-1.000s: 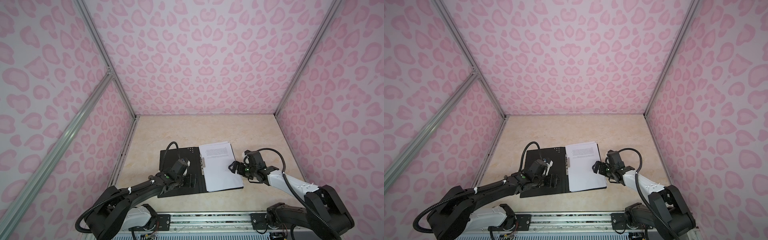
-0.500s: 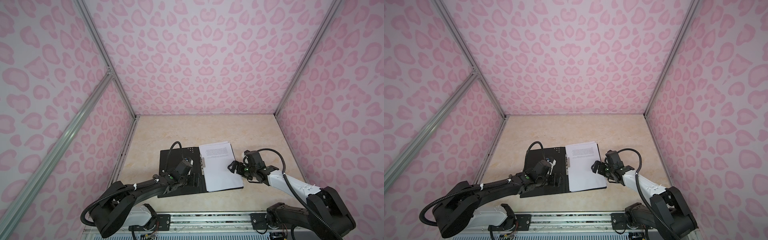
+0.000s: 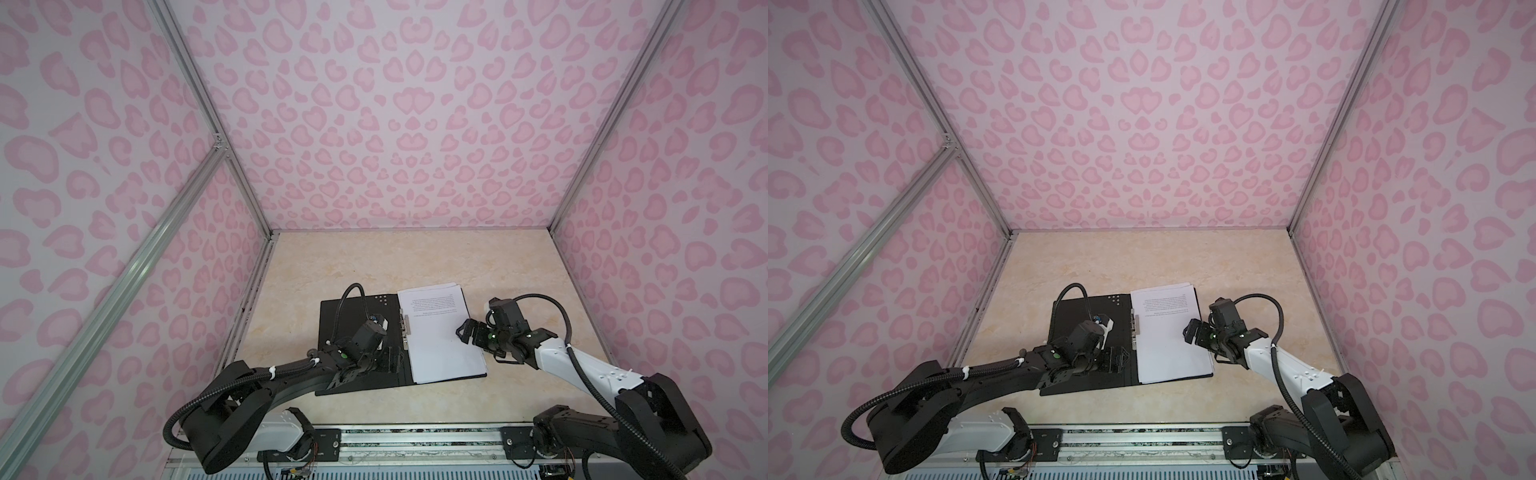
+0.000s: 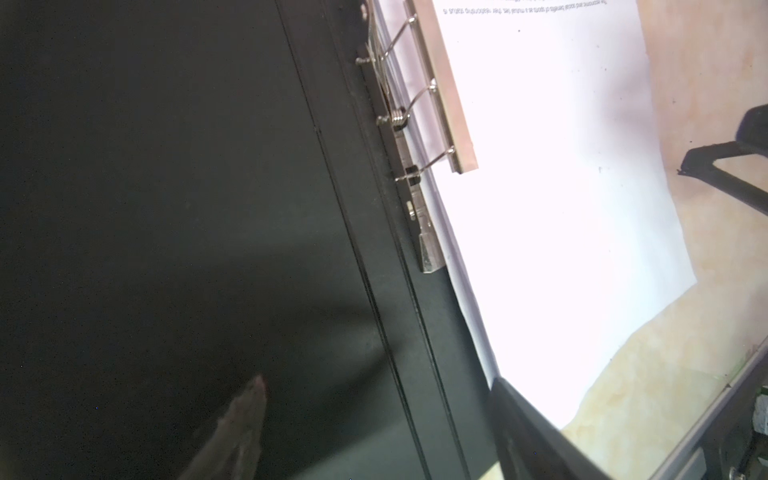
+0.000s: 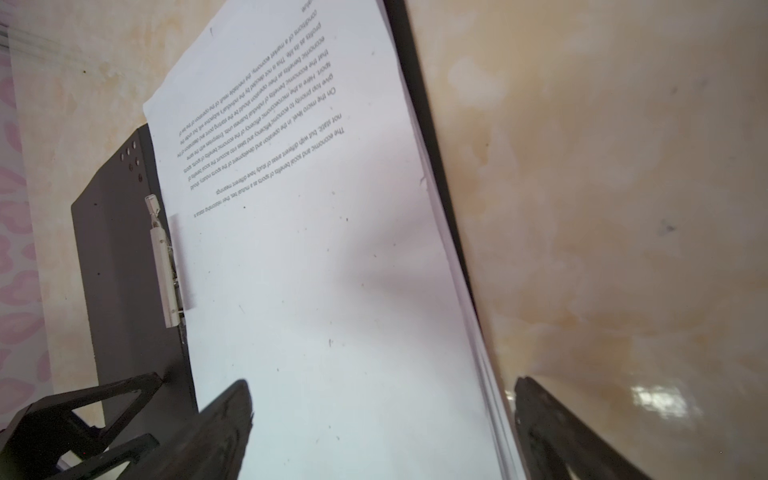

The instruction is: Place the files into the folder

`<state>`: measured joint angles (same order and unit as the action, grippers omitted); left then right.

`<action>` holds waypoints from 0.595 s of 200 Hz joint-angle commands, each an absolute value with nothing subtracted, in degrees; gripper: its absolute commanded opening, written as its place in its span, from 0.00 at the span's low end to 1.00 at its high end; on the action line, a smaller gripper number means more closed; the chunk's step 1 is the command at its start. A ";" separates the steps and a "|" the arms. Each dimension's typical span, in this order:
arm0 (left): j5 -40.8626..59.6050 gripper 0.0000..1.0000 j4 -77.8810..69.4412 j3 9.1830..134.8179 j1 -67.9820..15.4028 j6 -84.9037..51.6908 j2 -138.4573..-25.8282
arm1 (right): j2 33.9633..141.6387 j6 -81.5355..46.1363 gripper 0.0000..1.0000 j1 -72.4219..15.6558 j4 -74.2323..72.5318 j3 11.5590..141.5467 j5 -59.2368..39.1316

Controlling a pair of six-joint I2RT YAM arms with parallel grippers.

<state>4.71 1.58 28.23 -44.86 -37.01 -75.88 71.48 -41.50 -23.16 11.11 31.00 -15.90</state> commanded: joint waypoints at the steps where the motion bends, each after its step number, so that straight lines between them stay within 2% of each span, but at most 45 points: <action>1: 5.61 0.86 9.06 27.55 -44.96 -38.61 -76.20 | 72.25 -41.29 0.99 -23.77 11.33 30.51 -15.12; 119: 5.83 0.86 8.11 27.25 -45.08 -38.93 -76.46 | 72.73 -43.25 0.99 -26.03 8.97 29.90 -15.88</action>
